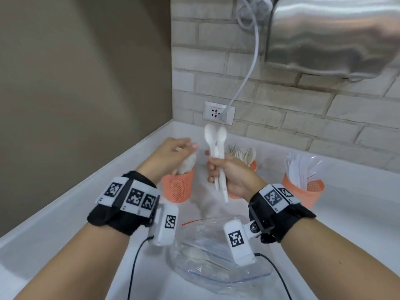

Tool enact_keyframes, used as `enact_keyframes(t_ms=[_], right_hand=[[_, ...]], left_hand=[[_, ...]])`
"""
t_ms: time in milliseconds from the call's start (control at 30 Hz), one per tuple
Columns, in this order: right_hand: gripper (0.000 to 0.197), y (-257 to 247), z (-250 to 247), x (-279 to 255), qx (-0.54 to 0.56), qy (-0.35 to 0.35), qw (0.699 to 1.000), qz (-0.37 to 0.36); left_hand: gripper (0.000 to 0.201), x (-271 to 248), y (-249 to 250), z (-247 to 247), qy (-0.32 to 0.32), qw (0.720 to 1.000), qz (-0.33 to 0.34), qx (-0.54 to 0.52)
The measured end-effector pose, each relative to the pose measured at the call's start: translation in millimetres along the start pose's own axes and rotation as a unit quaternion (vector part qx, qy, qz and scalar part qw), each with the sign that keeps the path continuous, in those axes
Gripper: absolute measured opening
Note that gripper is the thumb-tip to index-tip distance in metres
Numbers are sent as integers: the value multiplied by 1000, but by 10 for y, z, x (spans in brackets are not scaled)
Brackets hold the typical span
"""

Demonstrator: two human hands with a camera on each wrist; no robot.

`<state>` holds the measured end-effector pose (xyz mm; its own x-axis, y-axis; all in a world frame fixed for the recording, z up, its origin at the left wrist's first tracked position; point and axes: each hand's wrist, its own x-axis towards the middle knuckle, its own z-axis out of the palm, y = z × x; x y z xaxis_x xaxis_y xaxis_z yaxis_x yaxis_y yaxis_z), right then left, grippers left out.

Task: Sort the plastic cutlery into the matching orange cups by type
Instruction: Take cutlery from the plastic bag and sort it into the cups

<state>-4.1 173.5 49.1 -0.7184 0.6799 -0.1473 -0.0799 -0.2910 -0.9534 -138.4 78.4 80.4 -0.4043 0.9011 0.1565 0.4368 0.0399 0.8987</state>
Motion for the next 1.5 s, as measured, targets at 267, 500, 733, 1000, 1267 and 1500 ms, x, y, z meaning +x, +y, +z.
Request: enact_keyframes(t_ms=[267,500,733,1000,1267,1500], right_hand=[[27,-38,188,371,17,144,985,-97],[19,46,467,576,7,213,947,-241],[20,286,507,506,-51,201,941,-269],[42,269,334,432,28,106,971,-213],[18,437,263,431,-200,98,940,-257],[33,202,229,311,-298,114,887,-334]], left_hand=[[134,262,-769,-112,-11,991,-135,-12],[73,273,-846,150,107,991,-86,5],[58,198,-868,177,16,984,-95,-152],[131,126,-873,146,-32,997,-33,-67],[127,124,-785,250,19,999,-22,-41],[131,106,-816,225,49,999,-3,-16]])
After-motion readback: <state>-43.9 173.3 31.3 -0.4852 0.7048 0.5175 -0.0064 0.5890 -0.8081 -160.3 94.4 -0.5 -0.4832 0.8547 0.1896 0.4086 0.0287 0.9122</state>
